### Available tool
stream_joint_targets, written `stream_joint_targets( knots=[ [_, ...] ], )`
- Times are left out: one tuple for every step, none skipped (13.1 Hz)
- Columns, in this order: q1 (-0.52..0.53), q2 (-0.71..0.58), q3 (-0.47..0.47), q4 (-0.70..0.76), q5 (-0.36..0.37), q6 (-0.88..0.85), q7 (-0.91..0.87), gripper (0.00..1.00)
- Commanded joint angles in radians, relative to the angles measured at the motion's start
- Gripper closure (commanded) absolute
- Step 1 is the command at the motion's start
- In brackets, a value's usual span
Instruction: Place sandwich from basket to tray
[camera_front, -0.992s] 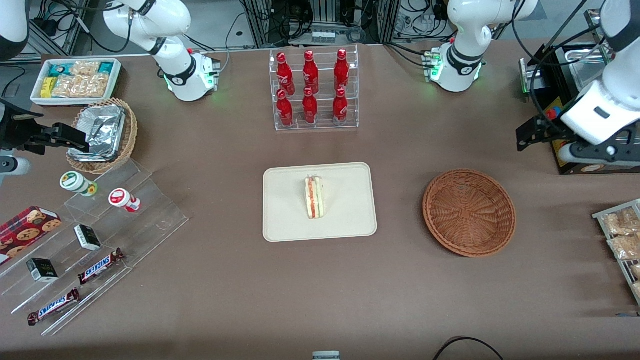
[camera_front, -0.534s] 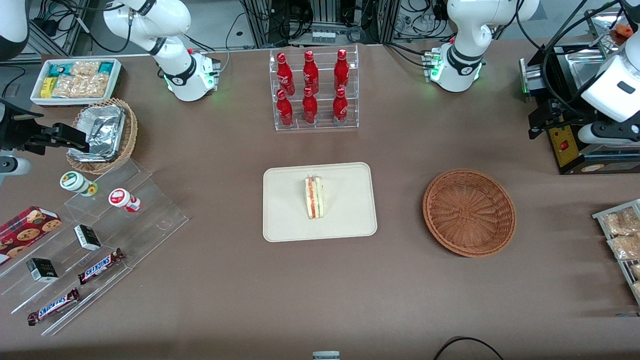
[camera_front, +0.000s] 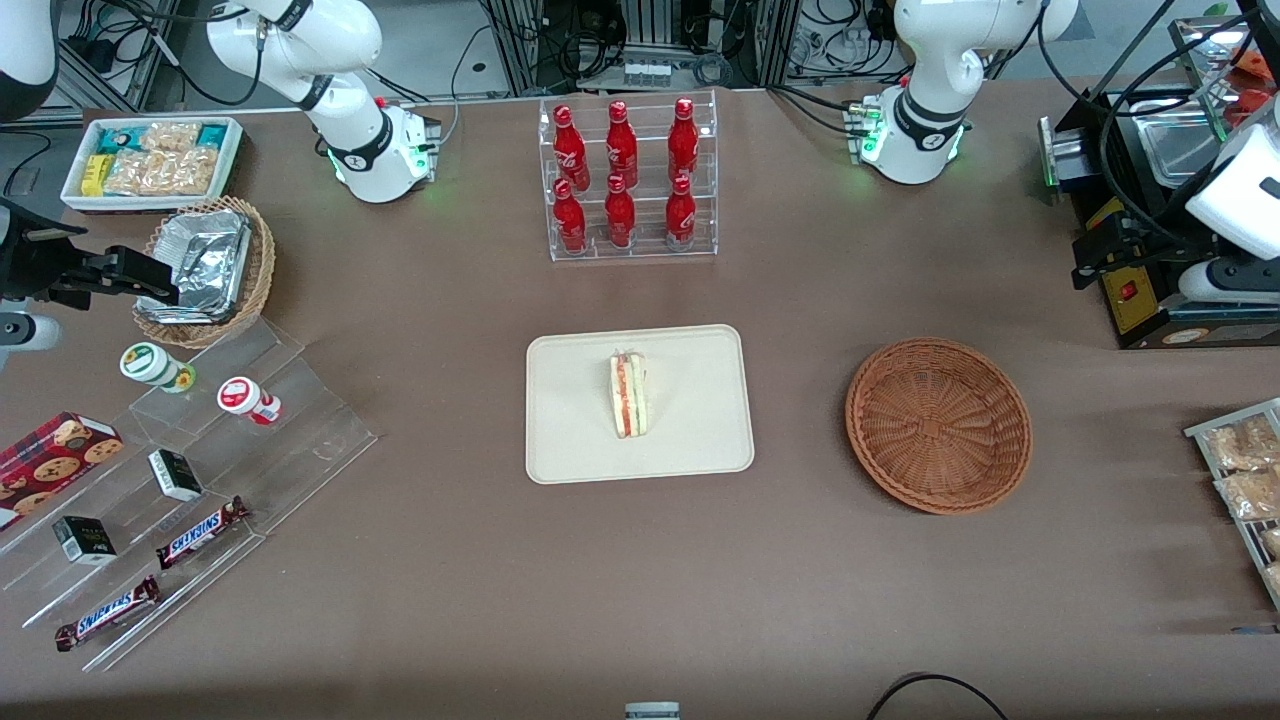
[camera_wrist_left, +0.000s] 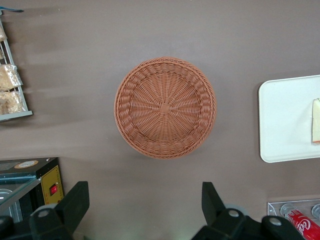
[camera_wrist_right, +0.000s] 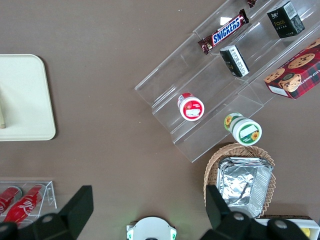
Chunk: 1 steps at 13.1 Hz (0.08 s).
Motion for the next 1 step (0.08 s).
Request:
stream_joint_targets(
  knots=[
    [0.021,0.014,-0.010,0.033,-0.003,-0.023,0.038,0.01]
  ],
)
